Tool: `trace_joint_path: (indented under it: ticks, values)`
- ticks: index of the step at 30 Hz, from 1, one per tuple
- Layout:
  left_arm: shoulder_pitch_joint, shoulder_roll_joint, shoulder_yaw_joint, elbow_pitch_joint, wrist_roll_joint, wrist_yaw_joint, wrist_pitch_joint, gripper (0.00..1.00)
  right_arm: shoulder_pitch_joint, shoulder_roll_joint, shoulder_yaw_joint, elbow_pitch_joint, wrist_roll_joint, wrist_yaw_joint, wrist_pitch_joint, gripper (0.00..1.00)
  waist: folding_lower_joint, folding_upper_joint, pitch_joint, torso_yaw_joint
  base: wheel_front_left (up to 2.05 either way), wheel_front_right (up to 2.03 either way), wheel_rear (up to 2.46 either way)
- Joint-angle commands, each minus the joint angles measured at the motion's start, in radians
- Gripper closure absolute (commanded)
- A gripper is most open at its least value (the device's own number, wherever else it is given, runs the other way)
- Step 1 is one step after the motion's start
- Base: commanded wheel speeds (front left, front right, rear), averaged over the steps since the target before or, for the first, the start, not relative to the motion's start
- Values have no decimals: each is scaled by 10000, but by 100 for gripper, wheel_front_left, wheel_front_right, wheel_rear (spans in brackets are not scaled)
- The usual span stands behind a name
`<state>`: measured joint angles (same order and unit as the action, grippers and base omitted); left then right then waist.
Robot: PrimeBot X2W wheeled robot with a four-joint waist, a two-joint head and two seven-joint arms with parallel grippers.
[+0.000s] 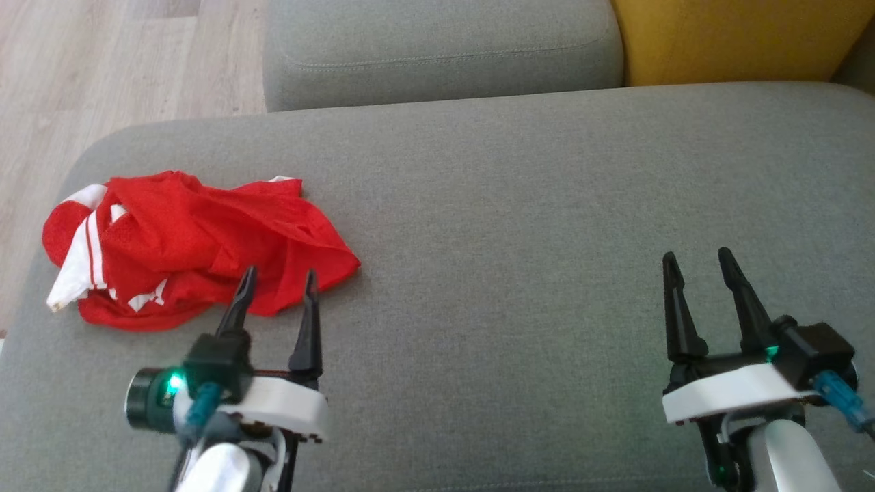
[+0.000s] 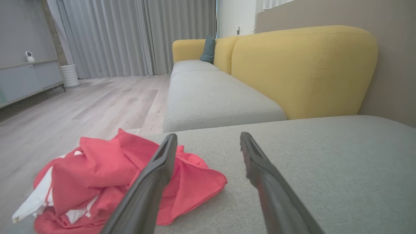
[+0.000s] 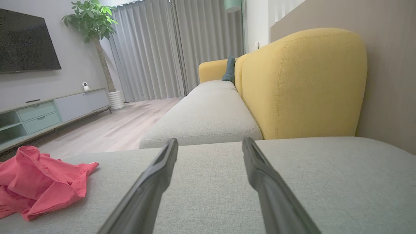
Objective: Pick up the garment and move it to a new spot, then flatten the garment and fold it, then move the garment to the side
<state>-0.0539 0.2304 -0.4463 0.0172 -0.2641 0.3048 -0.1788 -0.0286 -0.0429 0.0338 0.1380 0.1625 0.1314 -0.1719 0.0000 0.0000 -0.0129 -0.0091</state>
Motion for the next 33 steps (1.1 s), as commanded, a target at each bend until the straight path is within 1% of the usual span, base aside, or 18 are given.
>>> trace_joint_path:
  ticks: [1,5,8,10,12,14,17,20,23,27,28,33]
  values:
    - [-673,269,113,-473,398,200,-140,0,-321,-60,216,-421,-355,-6,-203,0,0,0,-8,4,0,0,0]
    - [-795,526,-425,-472,947,757,-257,0,-299,-63,339,-503,-718,-6,-320,0,0,0,-34,8,0,0,0]
    - [-796,474,-564,-621,814,1098,-344,0,-265,-64,450,-586,-553,-6,-409,0,0,0,-38,12,0,0,0]
    - [-704,365,-440,-731,508,1170,-403,0,-238,-65,426,-609,-151,-7,-468,0,0,0,-40,18,0,0,0]
    - [-625,314,-317,-780,375,1093,-461,0,-220,-67,401,-605,212,-7,-527,0,0,0,-47,26,0,0,0]
    - [-471,121,-80,-810,95,909,-520,0,-157,-68,329,-470,651,-7,-586,0,0,0,-58,30,0,0,0]
    - [-183,-216,361,-632,-300,293,-608,0,-82,-70,301,-72,1190,-7,-674,0,0,0,-85,49,0,0,0]
    - [33,-480,710,-287,-213,-306,-695,0,-86,-71,393,325,1047,-7,-763,0,0,0,-121,58,0,0,0]
    - [168,-800,1064,-68,133,-719,-783,0,-157,-73,491,617,817,-7,-852,0,0,0,-147,51,0,0,0]
    - [270,-1139,1441,138,595,-1164,-830,0,-249,-74,563,781,576,-7,-899,0,0,0,-173,49,0,0,0]
    - [270,-1139,1441,138,595,-1164,-830,0,-249,-74,563,781,576,-7,-899,0,0,0,-173,49,0,0,0]
    - [357,-1407,1860,374,991,-1434,-830,0,-300,-74,582,814,553,-7,-899,0,0,0,-183,40,0,0,0]
